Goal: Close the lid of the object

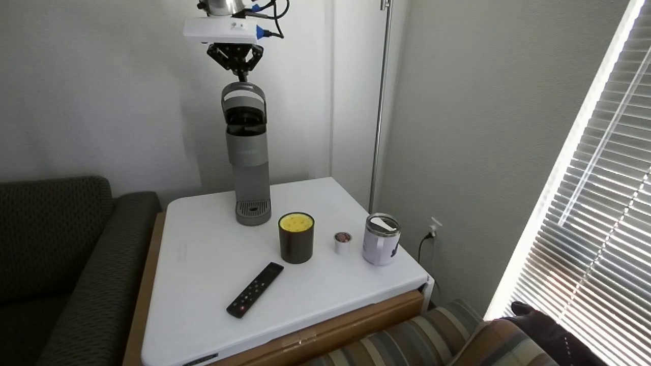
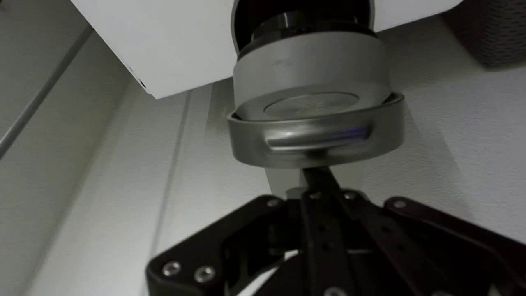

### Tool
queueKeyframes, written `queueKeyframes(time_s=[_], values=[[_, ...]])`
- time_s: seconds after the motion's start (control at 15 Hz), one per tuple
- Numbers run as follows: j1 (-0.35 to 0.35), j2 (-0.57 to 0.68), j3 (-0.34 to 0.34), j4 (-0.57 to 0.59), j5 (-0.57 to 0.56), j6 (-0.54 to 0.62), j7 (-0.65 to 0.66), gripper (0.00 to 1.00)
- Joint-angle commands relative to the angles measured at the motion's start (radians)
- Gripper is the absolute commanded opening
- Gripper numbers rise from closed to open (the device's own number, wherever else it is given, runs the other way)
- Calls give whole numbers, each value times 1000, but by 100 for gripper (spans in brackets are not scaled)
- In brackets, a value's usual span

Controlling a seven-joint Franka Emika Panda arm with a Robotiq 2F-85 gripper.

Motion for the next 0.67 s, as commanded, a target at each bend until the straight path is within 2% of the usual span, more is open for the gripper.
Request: queueKeyframes(time_s=[0.0, 0.6], values=[[16, 1, -26, 28, -46, -83, 40, 0], [36, 5, -48, 68, -108, -323, 50, 0]])
